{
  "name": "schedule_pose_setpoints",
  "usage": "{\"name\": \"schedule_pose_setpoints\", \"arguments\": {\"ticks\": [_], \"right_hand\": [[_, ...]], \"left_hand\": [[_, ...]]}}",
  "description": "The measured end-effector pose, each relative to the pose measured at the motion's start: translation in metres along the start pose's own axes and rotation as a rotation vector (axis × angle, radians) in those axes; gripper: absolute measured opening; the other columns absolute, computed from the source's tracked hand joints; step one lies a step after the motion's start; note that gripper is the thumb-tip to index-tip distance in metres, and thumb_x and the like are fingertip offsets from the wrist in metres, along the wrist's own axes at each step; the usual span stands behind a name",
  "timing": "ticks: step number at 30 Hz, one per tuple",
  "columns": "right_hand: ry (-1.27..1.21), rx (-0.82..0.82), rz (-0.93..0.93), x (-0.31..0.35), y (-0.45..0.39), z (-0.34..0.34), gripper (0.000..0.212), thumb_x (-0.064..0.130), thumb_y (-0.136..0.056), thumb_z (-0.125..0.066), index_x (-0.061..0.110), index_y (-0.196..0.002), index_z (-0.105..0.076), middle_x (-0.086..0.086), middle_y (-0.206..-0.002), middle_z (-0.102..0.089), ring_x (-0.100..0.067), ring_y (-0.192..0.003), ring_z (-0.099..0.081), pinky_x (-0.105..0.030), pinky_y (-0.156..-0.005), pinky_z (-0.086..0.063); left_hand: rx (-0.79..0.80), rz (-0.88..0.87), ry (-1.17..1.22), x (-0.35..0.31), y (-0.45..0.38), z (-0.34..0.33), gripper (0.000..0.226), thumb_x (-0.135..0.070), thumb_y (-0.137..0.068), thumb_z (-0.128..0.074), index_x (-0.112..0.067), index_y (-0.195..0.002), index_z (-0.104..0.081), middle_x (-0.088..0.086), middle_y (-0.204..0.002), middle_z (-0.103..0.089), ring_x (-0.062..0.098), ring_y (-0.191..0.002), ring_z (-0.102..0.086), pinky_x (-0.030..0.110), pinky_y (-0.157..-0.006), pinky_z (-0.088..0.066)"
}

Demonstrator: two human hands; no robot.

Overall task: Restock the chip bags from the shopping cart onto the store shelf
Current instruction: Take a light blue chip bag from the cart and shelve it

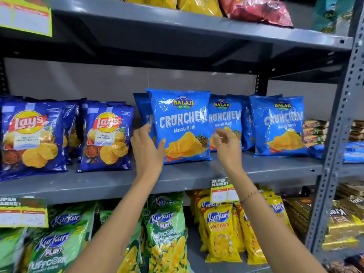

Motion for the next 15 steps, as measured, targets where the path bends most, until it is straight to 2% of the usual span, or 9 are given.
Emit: {"name": "schedule_pose_setpoints", "arguments": {"ticks": [2, 3, 6, 9, 10, 13, 15], "right_hand": [[-0.015, -0.101, 0.065, -0.004, 0.041, 0.013, 0.018, 0.025, -0.092, -0.053, 0.021, -0.105, -0.065, 0.019, -0.089, -0.064, 0.008, -0.084, -0.059, 0.001, -0.066, -0.041], [-0.023, -0.126, 0.063, -0.009, 0.063, 0.020, 0.013, 0.024, -0.092, -0.054, 0.025, -0.100, -0.064, 0.019, -0.085, -0.064, 0.009, -0.079, -0.059, 0.000, -0.065, -0.042], [-0.051, -0.196, -0.025, -0.041, 0.127, 0.044, 0.016, 0.019, -0.093, -0.054, 0.034, -0.090, -0.060, 0.008, -0.081, -0.066, -0.001, -0.073, -0.060, -0.008, -0.063, -0.045], [-0.052, -0.277, -0.219, -0.086, 0.189, 0.078, 0.015, 0.016, -0.094, -0.052, 0.030, -0.090, -0.058, -0.002, -0.077, -0.065, -0.009, -0.069, -0.059, -0.017, -0.061, -0.046], [-0.022, -0.323, -0.339, -0.111, 0.216, 0.098, 0.015, 0.016, -0.095, -0.051, 0.028, -0.089, -0.058, -0.004, -0.076, -0.064, -0.011, -0.069, -0.060, -0.019, -0.061, -0.048], [0.009, -0.386, -0.649, -0.166, 0.290, 0.144, 0.019, 0.013, -0.095, -0.051, 0.024, -0.080, -0.055, -0.006, -0.068, -0.058, -0.020, -0.064, -0.055, -0.030, -0.060, -0.047], [0.032, -0.443, -0.914, -0.210, 0.350, 0.187, 0.028, 0.009, -0.095, -0.049, 0.019, -0.069, -0.053, -0.007, -0.061, -0.052, -0.019, -0.055, -0.050, -0.027, -0.055, -0.041]], "left_hand": [[-0.043, -0.106, 0.096, -0.015, 0.028, 0.000, 0.034, -0.018, -0.083, -0.065, -0.010, -0.113, -0.052, 0.011, -0.111, -0.057, 0.026, -0.104, -0.050, 0.040, -0.090, -0.045], [-0.009, -0.141, 0.144, -0.022, 0.044, -0.004, 0.026, -0.018, -0.084, -0.064, -0.010, -0.107, -0.056, 0.010, -0.104, -0.060, 0.025, -0.096, -0.054, 0.038, -0.085, -0.046], [0.213, -0.212, 0.243, -0.034, 0.096, -0.032, 0.009, -0.021, -0.086, -0.062, -0.012, -0.089, -0.063, 0.004, -0.086, -0.067, 0.018, -0.078, -0.061, 0.028, -0.074, -0.047], [0.503, -0.181, 0.278, -0.034, 0.157, -0.071, 0.007, -0.019, -0.085, -0.062, -0.014, -0.082, -0.064, -0.001, -0.076, -0.067, 0.006, -0.067, -0.058, 0.015, -0.066, -0.044], [0.631, -0.154, 0.296, -0.032, 0.187, -0.094, 0.006, -0.017, -0.084, -0.063, -0.012, -0.081, -0.065, 0.001, -0.076, -0.067, 0.004, -0.066, -0.057, 0.013, -0.065, -0.044], [0.912, -0.128, 0.204, -0.019, 0.261, -0.140, 0.009, -0.015, -0.083, -0.063, -0.007, -0.082, -0.067, 0.011, -0.082, -0.073, 0.018, -0.072, -0.064, 0.023, -0.067, -0.044], [1.120, -0.146, 0.144, -0.014, 0.328, -0.178, 0.009, -0.013, -0.083, -0.062, -0.006, -0.081, -0.066, 0.016, -0.083, -0.073, 0.027, -0.077, -0.066, 0.026, -0.067, -0.041]]}}
Point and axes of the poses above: each hand's wrist, its own y-axis away from the middle knuckle, its own z-axis out of the back of the hand, x = y × z, the point moved 3 cm from there along -y, towards the middle knuckle
